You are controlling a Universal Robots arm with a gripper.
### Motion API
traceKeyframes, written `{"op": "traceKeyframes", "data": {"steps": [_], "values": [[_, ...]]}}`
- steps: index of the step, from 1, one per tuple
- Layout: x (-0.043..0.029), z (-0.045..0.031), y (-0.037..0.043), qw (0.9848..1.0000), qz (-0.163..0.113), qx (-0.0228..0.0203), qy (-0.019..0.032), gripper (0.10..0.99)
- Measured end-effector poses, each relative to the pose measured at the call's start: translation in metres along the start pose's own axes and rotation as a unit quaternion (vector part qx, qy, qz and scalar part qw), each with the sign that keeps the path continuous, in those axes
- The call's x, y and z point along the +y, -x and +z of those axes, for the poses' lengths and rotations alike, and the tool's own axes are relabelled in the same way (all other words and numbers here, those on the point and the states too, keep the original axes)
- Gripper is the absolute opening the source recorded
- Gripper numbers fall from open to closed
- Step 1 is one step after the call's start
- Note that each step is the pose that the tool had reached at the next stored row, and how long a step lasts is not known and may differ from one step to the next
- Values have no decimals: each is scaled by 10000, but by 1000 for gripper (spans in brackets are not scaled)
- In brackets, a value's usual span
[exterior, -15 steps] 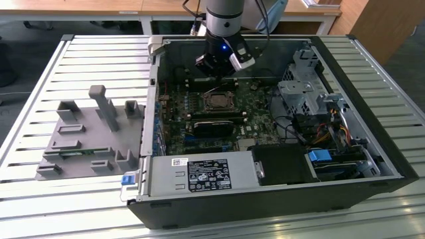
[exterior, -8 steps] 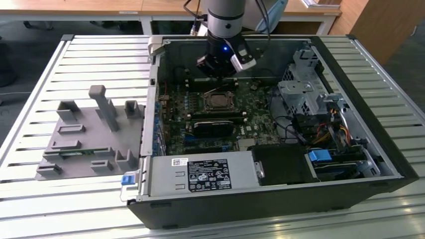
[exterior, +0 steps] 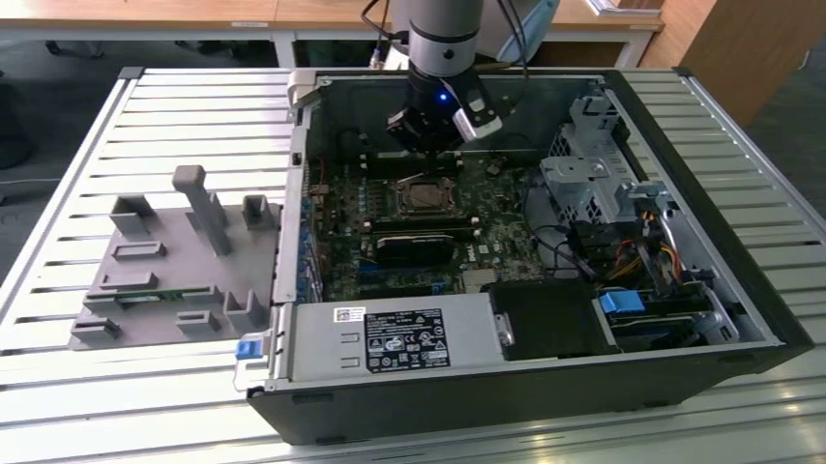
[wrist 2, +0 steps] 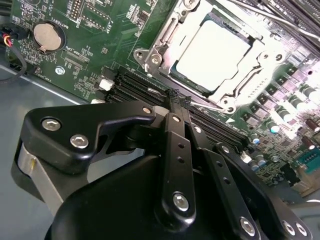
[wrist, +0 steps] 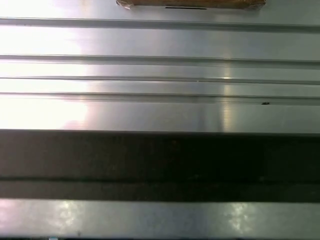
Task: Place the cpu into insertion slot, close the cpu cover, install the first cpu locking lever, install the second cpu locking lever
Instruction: 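Install the first cpu locking lever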
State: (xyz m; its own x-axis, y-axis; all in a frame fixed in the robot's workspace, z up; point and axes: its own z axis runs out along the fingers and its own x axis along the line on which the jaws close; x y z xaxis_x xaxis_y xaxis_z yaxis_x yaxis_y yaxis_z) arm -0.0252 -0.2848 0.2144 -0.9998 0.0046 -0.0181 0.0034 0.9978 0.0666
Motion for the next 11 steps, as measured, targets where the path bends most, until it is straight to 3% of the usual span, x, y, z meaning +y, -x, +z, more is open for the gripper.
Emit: {"op": "traceKeyframes", "data": {"steps": [11], "values": [[2,43,43,10000,0,0,0,106]]}}
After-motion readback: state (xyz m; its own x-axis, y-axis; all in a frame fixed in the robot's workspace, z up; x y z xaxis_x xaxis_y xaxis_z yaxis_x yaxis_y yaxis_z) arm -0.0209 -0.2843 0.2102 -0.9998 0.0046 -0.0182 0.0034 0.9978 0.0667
